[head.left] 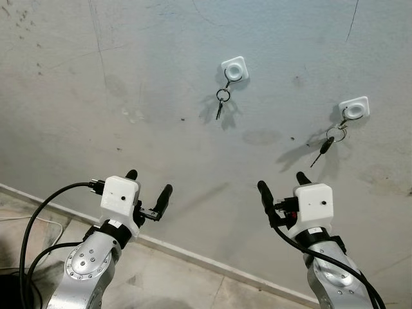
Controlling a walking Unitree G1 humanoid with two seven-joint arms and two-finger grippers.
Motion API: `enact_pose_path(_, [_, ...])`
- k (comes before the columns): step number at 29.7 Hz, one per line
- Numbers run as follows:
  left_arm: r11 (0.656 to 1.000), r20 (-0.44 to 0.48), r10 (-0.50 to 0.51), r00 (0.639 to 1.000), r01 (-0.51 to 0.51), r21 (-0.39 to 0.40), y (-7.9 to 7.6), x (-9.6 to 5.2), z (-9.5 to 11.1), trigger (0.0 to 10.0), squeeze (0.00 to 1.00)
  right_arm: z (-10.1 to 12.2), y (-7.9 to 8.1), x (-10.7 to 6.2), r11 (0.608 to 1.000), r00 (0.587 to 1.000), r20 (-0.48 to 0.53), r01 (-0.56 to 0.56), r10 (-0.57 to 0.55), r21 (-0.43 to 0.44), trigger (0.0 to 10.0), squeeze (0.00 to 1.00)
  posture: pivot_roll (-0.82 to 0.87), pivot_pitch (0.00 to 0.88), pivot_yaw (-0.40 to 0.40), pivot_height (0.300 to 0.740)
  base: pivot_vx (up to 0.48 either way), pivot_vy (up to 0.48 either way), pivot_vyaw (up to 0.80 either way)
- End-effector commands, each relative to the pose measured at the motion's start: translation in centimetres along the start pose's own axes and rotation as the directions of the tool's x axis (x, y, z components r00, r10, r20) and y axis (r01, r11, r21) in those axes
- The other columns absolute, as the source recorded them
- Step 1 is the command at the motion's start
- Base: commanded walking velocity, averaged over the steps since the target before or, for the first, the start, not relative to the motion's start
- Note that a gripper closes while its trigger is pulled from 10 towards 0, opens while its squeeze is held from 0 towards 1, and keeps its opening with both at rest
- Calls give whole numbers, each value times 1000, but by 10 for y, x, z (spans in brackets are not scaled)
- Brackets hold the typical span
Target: Hang keys on a hook
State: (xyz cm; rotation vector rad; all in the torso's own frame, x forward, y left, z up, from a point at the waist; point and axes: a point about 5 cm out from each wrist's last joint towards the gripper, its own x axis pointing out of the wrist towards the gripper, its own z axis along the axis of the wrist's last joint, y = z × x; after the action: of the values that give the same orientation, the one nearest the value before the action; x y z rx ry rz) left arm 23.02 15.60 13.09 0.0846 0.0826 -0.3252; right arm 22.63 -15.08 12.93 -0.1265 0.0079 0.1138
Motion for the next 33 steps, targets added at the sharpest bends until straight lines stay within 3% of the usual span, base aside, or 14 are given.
enact_pose_path(1, [999, -5, -33, 999, 33, -3, -4, -2, 1, 10000, 0, 2, -9, -5, 999, 999, -14, 47, -47, -3, 10000, 1000, 206, 95, -133, 740, 0, 0, 0])
enact_pose_path(11, [995, 26, -101, 995, 100, 29, -12, -3, 14, 10000, 0, -5, -11, -17, 995, 993, -80, 94, -91, 42, 10000, 1000, 203, 119, -120, 740, 0, 0, 0])
enact_pose_path(22, [992, 19, -120, 993, 120, 31, -13, -3, 17, 10000, 0, -8, -9, -19, 993, 988, -120, 104, -98, 47, 10000, 1000, 199, 133, -111, 740, 0, 0, 0])
enact_pose_path(27, [993, -5, -117, 993, 117, 31, -14, -3, 14, 10000, 0, -9, -10, -19, 992, 985, -137, 114, -106, 53, 10000, 996, 198, 135, -109, 740, 0, 0, -793])
enact_pose_path(28, [992, -10, -120, 993, 120, 24, -15, -3, 14, 10000, 0, -9, -10, -19, 992, 985, -138, 113, -105, 54, 10000, 392, 198, 135, -109, 740, 0, 0, -788])
enact_pose_path(29, [992, -14, -122, 992, 122, 19, -15, -4, 13, 10000, 0, -10, -10, -19, 992, 985, -139, 112, -104, 54, 10000, 392, 198, 135, -109, 740, 0, 0, -788])
enact_pose_path(30, [992, -16, -123, 992, 123, 17, -15, -4, 13, 10000, 0, -10, -9, -18, 992, 985, -141, 112, -104, 53, 10000, 0, 198, 135, -112, 740, 0, 0, -788])
enact_pose_path(33, [993, -28, -117, 993, 117, 7, -15, -4, 11, 10000, 0, -10, -9, -18, 992, 984, -148, 111, -102, 60, 10000, 0, 197, 135, -113, 740, 0, 0, -781])
